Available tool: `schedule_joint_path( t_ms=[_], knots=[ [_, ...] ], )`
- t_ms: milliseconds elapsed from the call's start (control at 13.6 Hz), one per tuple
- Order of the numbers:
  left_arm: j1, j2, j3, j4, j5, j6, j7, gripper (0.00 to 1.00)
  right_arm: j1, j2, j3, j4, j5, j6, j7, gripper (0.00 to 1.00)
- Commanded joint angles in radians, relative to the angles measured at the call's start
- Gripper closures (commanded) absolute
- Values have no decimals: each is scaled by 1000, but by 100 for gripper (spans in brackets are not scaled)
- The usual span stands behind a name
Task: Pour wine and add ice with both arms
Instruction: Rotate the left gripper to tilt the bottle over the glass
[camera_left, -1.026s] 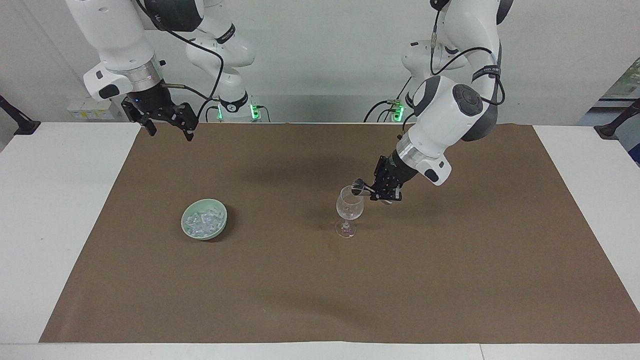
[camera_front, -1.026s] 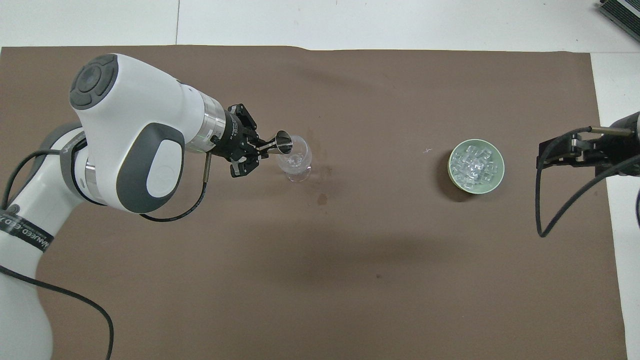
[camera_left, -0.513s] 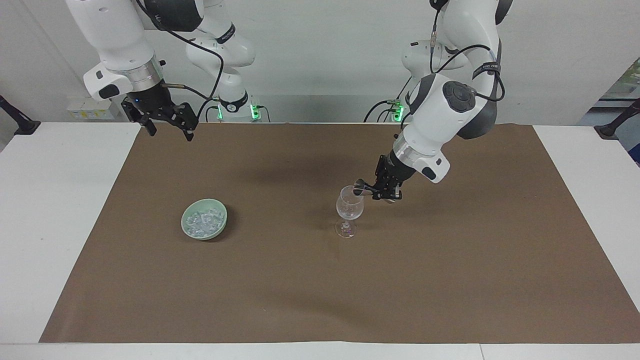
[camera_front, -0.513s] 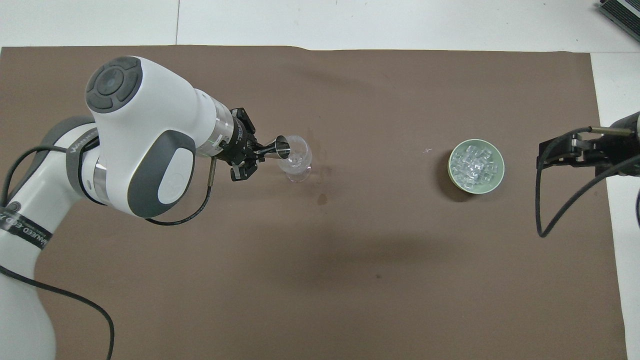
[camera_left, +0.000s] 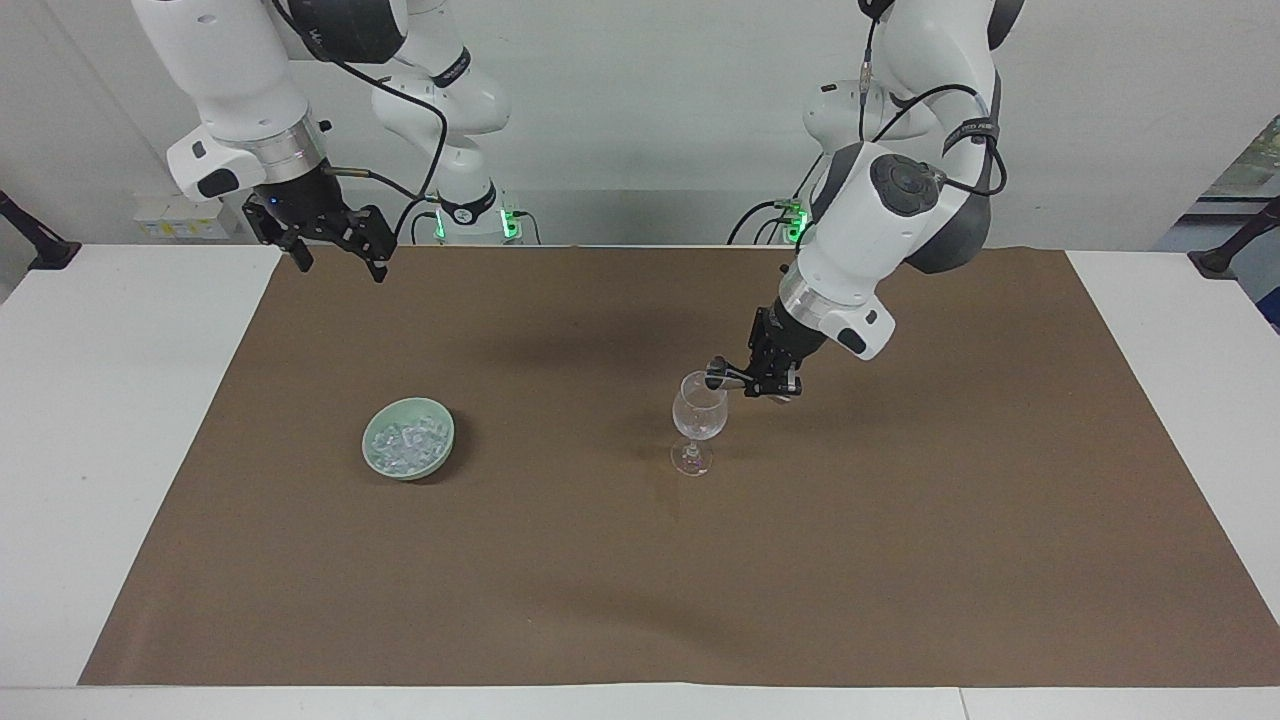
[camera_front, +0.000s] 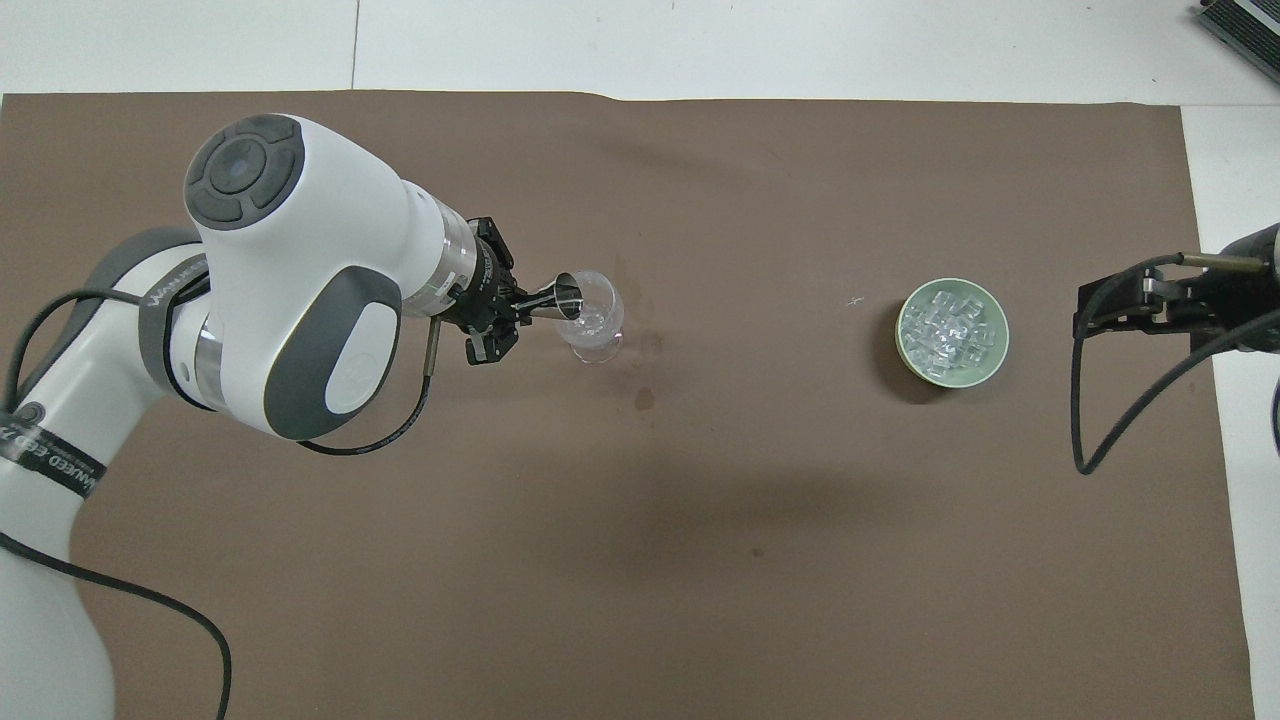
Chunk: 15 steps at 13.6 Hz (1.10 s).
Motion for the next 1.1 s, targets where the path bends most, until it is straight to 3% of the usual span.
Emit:
schedule_joint_path(
  t_ms=[0, 1026],
  knots=[
    [-14, 4, 6, 57, 25, -86, -17, 100, -18, -21, 3, -28, 24, 12, -40, 0],
    [-25, 31, -62, 77, 205, -93, -144, 100, -19, -23, 3, -29, 24, 11, -40, 0]
  ],
)
